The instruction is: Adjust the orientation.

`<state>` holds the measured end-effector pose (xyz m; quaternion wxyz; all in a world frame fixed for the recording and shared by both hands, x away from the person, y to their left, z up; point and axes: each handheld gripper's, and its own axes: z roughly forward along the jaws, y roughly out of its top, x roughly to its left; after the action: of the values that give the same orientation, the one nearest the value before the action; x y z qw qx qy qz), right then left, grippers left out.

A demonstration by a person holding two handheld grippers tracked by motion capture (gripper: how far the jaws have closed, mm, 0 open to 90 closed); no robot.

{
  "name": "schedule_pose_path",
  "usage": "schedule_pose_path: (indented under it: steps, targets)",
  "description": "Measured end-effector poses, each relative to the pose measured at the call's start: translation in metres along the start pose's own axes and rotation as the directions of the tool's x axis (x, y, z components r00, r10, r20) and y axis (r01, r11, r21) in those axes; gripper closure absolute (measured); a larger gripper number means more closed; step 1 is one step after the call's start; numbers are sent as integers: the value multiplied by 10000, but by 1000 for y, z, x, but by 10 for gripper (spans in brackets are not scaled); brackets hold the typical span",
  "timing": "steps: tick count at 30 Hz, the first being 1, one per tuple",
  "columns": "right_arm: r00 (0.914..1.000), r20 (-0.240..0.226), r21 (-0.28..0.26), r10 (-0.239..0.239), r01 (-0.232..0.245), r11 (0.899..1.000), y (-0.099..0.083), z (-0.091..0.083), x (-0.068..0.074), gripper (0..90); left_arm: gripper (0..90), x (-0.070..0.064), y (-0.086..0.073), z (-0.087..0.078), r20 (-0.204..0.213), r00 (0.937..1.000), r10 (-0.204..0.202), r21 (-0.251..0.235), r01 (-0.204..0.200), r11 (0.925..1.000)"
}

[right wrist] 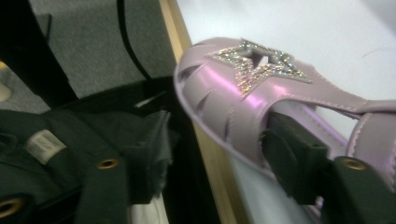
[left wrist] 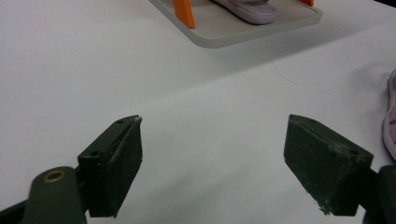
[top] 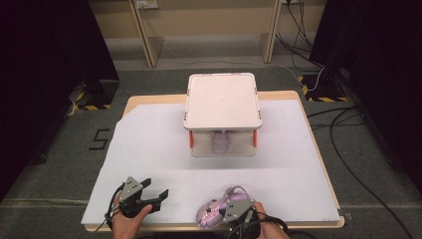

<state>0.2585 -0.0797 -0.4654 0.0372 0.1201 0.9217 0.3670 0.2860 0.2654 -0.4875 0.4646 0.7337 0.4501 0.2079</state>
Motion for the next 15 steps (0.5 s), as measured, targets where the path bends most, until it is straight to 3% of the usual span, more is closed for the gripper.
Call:
schedule_pose_path:
  steps: [1,4,6,9,11,15]
  targets:
    - [9983,513,-128,-259,266,9996,-3,5,-1,572,193,-1,0,0,5,10000,5,42,-5,10000]
    - [9989,431,-450,-195,214,9988,0,2,-5,664,193,0,0,0,6,10000,26,41,-26,10000]
    - [9988,372,-678,-315,340,9971,0,5,-5,698,193,-1,0,1,22,10000,-6,18,6,10000]
    - [9939,705,-807,-850,906,9926,2,6,-1,753,194,-1,0,1,50,10000,3,7,-3,10000]
    - [9863,1222,-797,-1110,1212,9894,3,7,-2,806,195,-1,0,1,45,10000,-7,24,7,10000]
    - [9802,1774,-928,-875,1052,9901,6,7,-18,807,195,0,0,1,45,10000,9,39,-9,10000]
